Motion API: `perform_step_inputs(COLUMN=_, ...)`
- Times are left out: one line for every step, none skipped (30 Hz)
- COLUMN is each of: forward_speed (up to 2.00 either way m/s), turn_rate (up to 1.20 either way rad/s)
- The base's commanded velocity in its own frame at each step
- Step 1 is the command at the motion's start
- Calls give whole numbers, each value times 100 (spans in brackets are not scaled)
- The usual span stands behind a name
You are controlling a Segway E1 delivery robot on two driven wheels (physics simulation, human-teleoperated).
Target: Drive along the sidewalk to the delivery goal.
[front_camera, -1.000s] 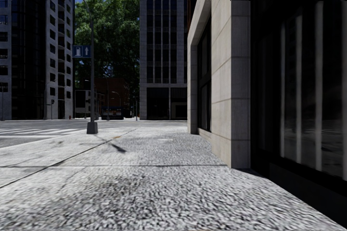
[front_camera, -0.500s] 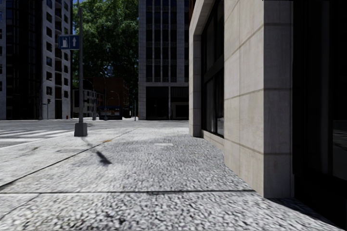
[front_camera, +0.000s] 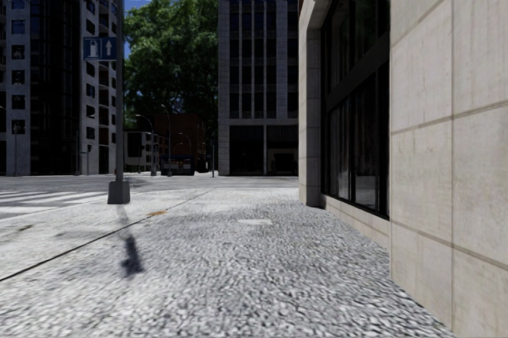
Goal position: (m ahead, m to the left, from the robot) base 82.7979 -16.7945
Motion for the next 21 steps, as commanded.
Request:
perform_step_inputs(forward_speed=200, turn_rate=29)
perform_step_inputs(forward_speed=200, turn_rate=29)
perform_step_inputs(forward_speed=200, turn_rate=29)
perform_step_inputs(forward_speed=200, turn_rate=29)
perform_step_inputs(forward_speed=200, turn_rate=29)
perform_step_inputs(forward_speed=200, turn_rate=22)
perform_step_inputs(forward_speed=200, turn_rate=17)
perform_step_inputs(forward_speed=200, turn_rate=13)
perform_step_inputs(forward_speed=200, turn_rate=13)
perform_step_inputs(forward_speed=200, turn_rate=12)
perform_step_inputs(forward_speed=200, turn_rate=11)
perform_step_inputs(forward_speed=200, turn_rate=11)
perform_step_inputs(forward_speed=200, turn_rate=11)
perform_step_inputs(forward_speed=200, turn_rate=11)
perform_step_inputs(forward_speed=200, turn_rate=11)
perform_step_inputs(forward_speed=200, turn_rate=11)
perform_step_inputs(forward_speed=200, turn_rate=12)
perform_step_inputs(forward_speed=200, turn_rate=12)
perform_step_inputs(forward_speed=200, turn_rate=17)
perform_step_inputs(forward_speed=200, turn_rate=22)
perform_step_inputs(forward_speed=200, turn_rate=23)
